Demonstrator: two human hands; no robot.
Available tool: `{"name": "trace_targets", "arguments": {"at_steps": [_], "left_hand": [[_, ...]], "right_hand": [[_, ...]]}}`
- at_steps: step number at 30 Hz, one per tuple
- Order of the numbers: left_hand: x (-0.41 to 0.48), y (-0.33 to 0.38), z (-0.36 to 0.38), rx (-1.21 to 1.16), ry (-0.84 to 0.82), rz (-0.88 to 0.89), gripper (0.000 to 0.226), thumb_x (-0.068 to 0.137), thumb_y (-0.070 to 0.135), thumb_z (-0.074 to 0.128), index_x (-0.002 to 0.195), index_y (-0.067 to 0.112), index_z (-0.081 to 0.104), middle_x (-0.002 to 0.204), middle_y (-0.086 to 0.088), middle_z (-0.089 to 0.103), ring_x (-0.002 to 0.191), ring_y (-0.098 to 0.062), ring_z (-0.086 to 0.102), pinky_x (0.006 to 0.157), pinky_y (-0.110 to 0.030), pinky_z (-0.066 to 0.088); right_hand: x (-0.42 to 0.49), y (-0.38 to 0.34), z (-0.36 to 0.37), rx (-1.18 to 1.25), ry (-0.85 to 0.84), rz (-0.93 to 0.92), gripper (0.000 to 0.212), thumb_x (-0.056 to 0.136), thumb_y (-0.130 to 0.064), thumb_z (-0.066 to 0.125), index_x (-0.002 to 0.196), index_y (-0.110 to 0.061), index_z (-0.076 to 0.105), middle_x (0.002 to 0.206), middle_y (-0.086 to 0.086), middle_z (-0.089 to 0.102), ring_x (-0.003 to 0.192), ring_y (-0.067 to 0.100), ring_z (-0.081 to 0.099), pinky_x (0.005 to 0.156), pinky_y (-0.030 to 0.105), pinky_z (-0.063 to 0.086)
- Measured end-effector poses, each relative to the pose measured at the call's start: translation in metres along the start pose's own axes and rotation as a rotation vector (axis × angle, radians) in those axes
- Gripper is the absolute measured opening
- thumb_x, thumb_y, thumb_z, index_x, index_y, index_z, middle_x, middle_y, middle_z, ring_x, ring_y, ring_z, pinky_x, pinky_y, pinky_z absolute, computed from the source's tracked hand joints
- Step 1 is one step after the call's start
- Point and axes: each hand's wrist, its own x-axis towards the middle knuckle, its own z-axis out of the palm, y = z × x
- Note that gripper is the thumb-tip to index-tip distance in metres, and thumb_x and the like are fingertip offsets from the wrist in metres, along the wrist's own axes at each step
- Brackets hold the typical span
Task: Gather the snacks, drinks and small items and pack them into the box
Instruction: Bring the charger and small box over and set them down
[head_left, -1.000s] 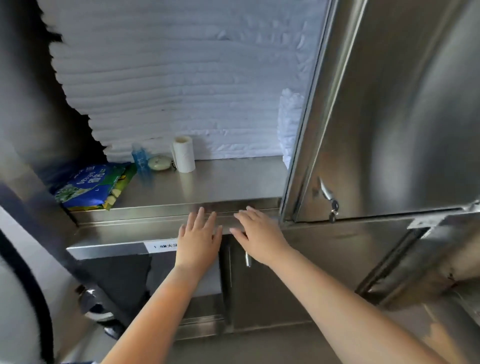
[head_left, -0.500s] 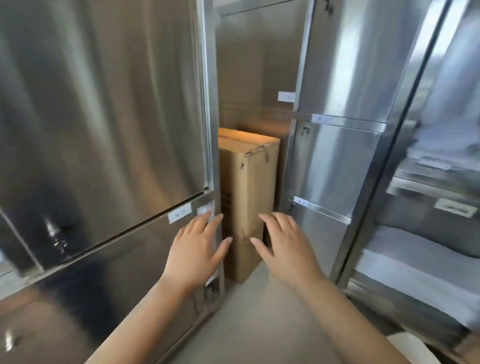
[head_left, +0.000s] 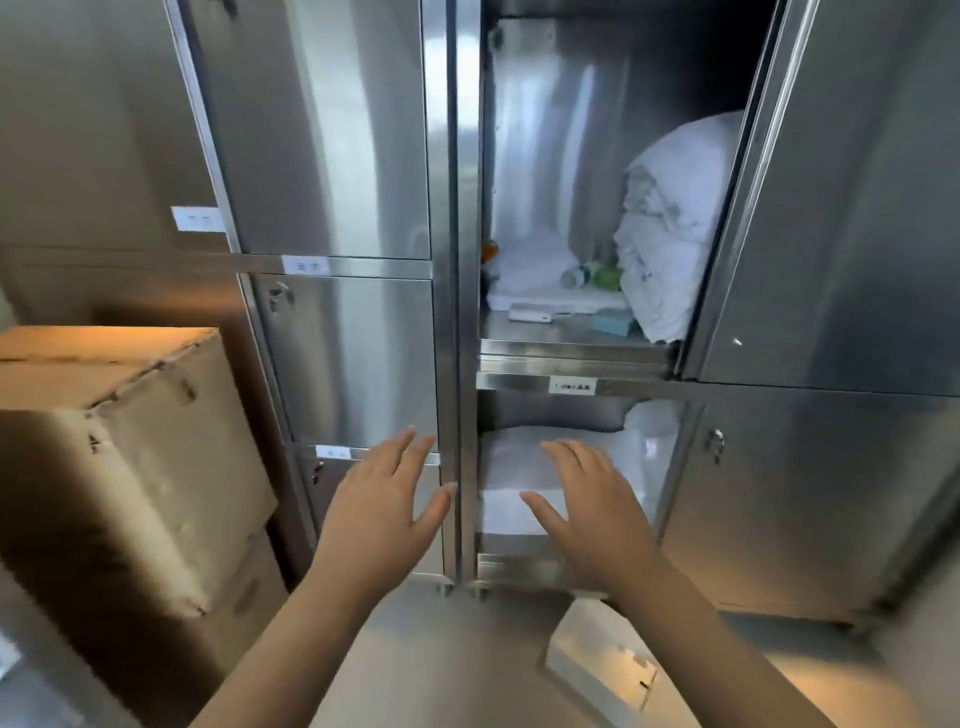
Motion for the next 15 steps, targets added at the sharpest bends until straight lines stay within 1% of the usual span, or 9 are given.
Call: {"name": "trace_targets", "arguments": {"at_steps": [5,9,12,15], "left_hand": [[0.101,-0.007,0.050,-0.057,-0.034,0.067,0.062,0.091,0.058,0.036,0.146,0.030,0.025,0.151,0.006,0.029,0.136,-0.013,0.030,0.109,-0.031,0.027],[0.179,0.004,0.095,-0.066,-0.044,0.151,0.062,0.092,0.054,0.039,0.146,0.026,0.027,0.151,0.004,0.029,0.137,-0.015,0.029,0.110,-0.031,0.025],[0.231,0.026,0.131,-0.064,-0.061,0.206,0.061,0.092,0.054,0.038,0.146,0.025,0.028,0.150,0.003,0.031,0.136,-0.015,0.030,0.110,-0.032,0.024],[0.284,0.049,0.173,-0.075,-0.083,0.226,0.062,0.091,0.056,0.036,0.146,0.027,0.025,0.151,0.004,0.030,0.137,-0.016,0.028,0.111,-0.032,0.023]], "right_hand": [[0.086,0.047,0.017,-0.045,-0.008,0.061,0.061,0.093,-0.054,0.041,0.143,-0.022,0.031,0.147,-0.004,0.035,0.135,0.013,0.029,0.111,0.026,0.022],[0.136,0.093,0.029,-0.043,0.041,0.128,0.059,0.092,-0.054,0.043,0.140,-0.021,0.037,0.143,-0.004,0.039,0.131,0.013,0.033,0.107,0.026,0.026],[0.158,0.142,0.037,-0.058,0.027,0.182,0.059,0.091,-0.054,0.044,0.141,-0.023,0.036,0.143,-0.006,0.038,0.132,0.012,0.032,0.107,0.025,0.024],[0.187,0.203,0.039,-0.108,0.017,0.217,0.059,0.091,-0.056,0.042,0.140,-0.023,0.035,0.141,-0.007,0.038,0.131,0.012,0.032,0.106,0.026,0.027]]}}
